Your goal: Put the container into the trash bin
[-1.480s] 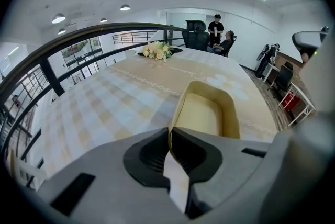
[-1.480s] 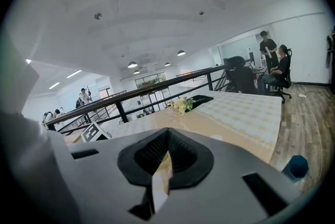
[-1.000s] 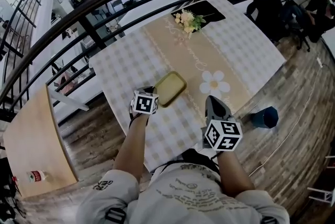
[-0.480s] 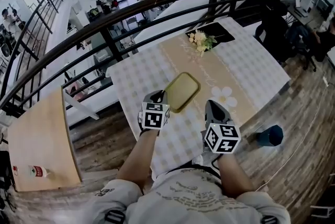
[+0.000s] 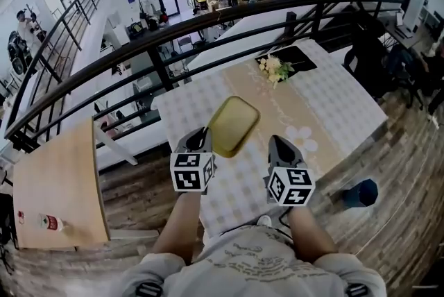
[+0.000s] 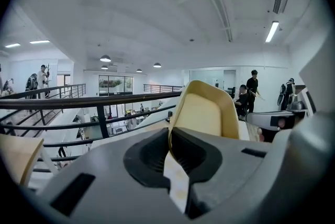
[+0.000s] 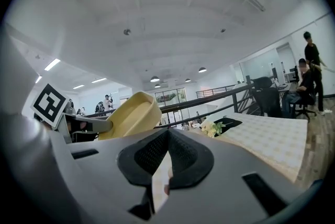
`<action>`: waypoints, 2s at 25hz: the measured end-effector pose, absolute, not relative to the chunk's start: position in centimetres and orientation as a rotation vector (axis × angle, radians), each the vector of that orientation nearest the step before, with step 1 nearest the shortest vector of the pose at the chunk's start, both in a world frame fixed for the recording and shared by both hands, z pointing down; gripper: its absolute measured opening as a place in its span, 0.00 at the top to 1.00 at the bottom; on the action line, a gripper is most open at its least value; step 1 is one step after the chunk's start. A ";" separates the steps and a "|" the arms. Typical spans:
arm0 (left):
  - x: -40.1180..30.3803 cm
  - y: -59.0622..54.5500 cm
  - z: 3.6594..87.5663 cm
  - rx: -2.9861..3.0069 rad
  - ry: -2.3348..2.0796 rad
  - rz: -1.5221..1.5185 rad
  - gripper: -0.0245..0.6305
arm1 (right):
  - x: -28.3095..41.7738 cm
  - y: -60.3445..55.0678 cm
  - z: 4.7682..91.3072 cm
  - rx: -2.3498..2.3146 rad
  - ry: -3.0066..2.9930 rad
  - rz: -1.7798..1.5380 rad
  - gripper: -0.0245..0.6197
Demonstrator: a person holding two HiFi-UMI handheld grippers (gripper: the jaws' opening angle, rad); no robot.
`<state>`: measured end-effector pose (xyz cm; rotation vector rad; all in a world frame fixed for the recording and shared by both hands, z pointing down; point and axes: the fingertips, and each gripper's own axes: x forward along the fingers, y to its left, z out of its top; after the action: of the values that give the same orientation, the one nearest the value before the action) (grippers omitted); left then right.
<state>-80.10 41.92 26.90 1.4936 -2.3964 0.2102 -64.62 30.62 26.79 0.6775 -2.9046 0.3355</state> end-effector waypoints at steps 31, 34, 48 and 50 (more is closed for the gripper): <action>-56.1 26.7 31.1 2.162 -1.772 0.376 0.93 | -38.3 26.9 28.3 1.577 -2.594 0.423 0.96; -50.5 24.6 30.8 2.242 -1.691 0.399 0.93 | -33.0 26.0 28.0 1.686 -2.546 0.431 0.96; -27.7 18.3 30.4 2.381 -1.499 0.474 0.93 | -10.6 22.6 26.8 1.917 -2.451 0.459 0.96; -25.0 17.7 30.7 2.392 -1.478 0.472 0.93 | -7.8 22.4 27.1 1.949 -2.429 0.466 0.96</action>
<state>-24.97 17.67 30.69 2.3920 -1.4778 0.4723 -7.76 22.36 27.10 1.9489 -2.4294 0.4657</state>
